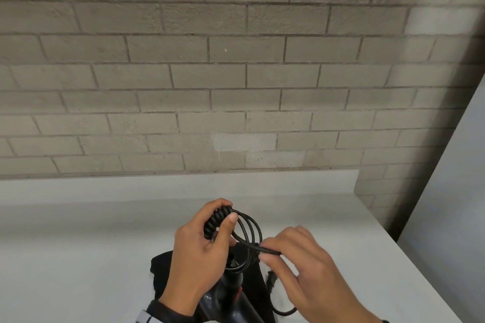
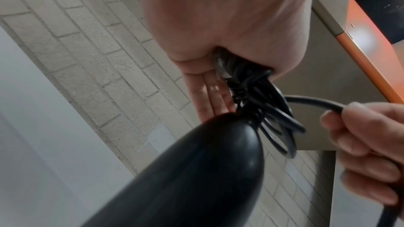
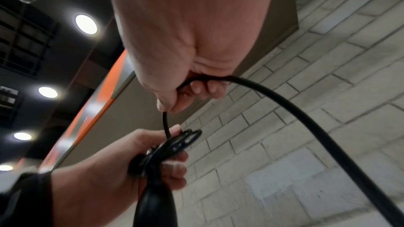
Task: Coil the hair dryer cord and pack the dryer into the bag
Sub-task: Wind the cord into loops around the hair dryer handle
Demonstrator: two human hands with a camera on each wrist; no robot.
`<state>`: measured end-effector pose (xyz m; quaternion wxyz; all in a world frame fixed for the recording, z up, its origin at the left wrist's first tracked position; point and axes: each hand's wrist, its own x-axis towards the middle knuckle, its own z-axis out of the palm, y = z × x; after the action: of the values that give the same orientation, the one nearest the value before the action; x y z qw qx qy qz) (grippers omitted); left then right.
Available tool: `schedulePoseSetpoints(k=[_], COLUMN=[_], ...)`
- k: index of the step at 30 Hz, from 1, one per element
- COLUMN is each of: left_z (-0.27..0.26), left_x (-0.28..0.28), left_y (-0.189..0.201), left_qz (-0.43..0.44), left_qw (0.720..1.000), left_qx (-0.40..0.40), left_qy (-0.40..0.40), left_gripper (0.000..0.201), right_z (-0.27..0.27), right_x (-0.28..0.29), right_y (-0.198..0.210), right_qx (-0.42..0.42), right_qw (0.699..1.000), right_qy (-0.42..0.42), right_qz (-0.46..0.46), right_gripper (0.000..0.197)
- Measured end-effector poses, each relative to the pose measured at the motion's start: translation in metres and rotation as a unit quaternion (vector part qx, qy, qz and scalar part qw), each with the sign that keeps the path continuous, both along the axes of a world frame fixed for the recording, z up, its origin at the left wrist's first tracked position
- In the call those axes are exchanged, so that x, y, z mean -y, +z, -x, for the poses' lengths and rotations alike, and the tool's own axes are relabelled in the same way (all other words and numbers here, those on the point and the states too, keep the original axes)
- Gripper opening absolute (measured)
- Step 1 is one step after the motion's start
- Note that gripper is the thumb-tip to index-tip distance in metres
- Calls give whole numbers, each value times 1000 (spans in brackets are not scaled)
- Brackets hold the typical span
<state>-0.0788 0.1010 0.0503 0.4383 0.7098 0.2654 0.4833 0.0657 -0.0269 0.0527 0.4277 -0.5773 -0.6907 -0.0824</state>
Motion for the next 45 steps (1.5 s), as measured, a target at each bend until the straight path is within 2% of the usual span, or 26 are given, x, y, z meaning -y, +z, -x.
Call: schedulePoseSetpoints(k=[6, 8, 11, 16, 19, 23, 27, 30, 32, 36, 39, 43, 45], left_z=[5, 9, 11, 11, 10, 9, 9, 8, 8, 7, 4, 0, -2], left_x=[3, 3, 2, 0, 1, 3, 6, 6, 6, 6, 8, 15, 20], left_y=[2, 2, 1, -1, -3, -5, -8, -9, -9, -6, -4, 2, 6], left_qz=[-21, -34, -40, -75, -82, -93, -101, -117, -117, -129, -89, -26, -2], left_qw=[996, 992, 989, 987, 991, 992, 992, 989, 987, 985, 991, 998, 998], left_qx=[30, 32, 48, 45, 60, 76, 76, 82, 94, 80, 64, 17, 7], left_qy=[-83, -114, -134, -133, -87, -50, -9, 36, 54, 79, 80, 59, 69], left_gripper=[24, 34, 31, 23, 20, 22, 25, 22, 21, 24, 25, 21, 37], right_z=[-4, -3, -5, -3, -1, 9, 22, 28, 32, 36, 35, 36, 37], right_x=[-14, -22, -32, -47, -50, -48, -44, -33, -29, -26, -24, -25, -29], right_y=[42, 50, 55, 45, 32, 15, 2, -1, -3, -8, -4, -5, -11], right_qx=[-71, -110, -194, -313, -388, -441, -449, -469, -452, -440, -413, -407, -419], right_qw=[997, 993, 981, 949, 921, 897, 891, 876, 879, 880, 894, 902, 900], right_qy=[-3, 3, 19, 29, 18, 1, -5, 50, 66, 64, 53, 8, -28], right_qz=[-33, -28, -22, 2, -4, 27, 73, 104, 138, 166, 166, 140, 120], right_gripper=[6, 6, 6, 7, 6, 6, 18, 31, 21, 14, 6, 8, 9])
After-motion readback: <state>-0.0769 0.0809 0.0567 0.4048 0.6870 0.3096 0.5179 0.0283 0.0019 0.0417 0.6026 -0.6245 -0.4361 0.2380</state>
